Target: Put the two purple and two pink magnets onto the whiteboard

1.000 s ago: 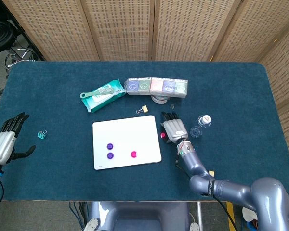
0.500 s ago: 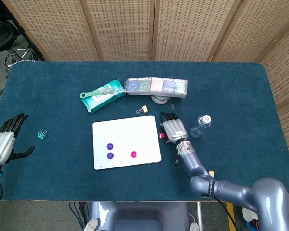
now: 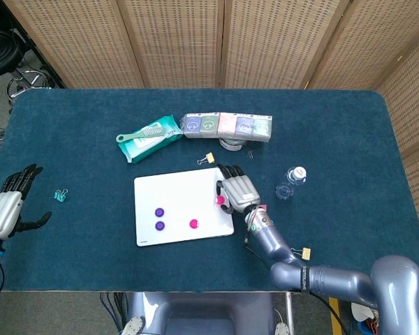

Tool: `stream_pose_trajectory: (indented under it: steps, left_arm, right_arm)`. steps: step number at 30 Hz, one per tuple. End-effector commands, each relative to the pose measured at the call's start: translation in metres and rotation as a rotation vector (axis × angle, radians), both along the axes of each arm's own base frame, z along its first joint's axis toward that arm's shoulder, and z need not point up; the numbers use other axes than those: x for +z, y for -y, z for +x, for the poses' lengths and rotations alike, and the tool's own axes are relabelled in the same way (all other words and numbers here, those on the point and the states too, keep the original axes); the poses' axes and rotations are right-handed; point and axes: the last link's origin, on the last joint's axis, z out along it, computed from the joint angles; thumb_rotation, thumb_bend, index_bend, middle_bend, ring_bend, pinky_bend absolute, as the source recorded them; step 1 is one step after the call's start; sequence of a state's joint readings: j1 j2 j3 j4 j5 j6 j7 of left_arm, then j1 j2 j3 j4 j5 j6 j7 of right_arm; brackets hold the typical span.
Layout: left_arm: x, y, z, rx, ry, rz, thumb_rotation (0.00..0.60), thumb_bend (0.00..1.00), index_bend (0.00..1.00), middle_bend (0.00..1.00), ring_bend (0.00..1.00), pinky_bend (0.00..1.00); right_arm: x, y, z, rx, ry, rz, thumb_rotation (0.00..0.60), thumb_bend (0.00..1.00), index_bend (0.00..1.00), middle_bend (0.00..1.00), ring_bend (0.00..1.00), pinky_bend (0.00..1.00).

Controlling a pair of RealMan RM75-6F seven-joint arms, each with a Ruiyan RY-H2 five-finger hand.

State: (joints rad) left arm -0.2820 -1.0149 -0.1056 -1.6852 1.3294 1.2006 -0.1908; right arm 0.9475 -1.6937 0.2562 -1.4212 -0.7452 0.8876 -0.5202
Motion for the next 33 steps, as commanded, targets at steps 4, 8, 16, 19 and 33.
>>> stream_pose_trajectory:
  steps: [4,8,16,19,33]
  left_arm:
    - [0.000,0.001,0.001,-0.004,0.002,0.000,0.600,0.27,0.00,0.00,0.00,0.00]
    - [-0.001,0.002,0.002,-0.011,0.000,-0.009,0.600,0.27,0.00,0.00,0.00,0.00]
    - [-0.001,0.003,0.003,-0.019,0.004,-0.019,0.600,0.27,0.00,0.00,0.00,0.00]
    - [-0.001,0.004,0.003,-0.020,0.005,-0.020,0.600,0.27,0.00,0.00,0.00,0.00]
    - [-0.002,0.004,0.003,-0.018,0.003,-0.027,0.600,0.27,0.00,0.00,0.00,0.00]
  right_arm:
    - [-0.016,-0.008,0.025,0.019,0.011,0.025,0.600,0.37,0.53,0.00,0.00,0.00]
    - [-0.028,-0.009,0.035,0.019,0.001,0.033,0.600,0.37,0.53,0.00,0.00,0.00]
    - [-0.041,-0.009,0.042,0.004,-0.021,0.031,0.600,0.38,0.53,0.00,0.00,0.00]
    - [-0.042,-0.010,0.042,0.001,-0.028,0.031,0.600,0.38,0.53,0.00,0.00,0.00]
    - [-0.050,-0.017,0.053,-0.003,0.004,0.052,0.600,0.38,0.53,0.00,0.00,0.00]
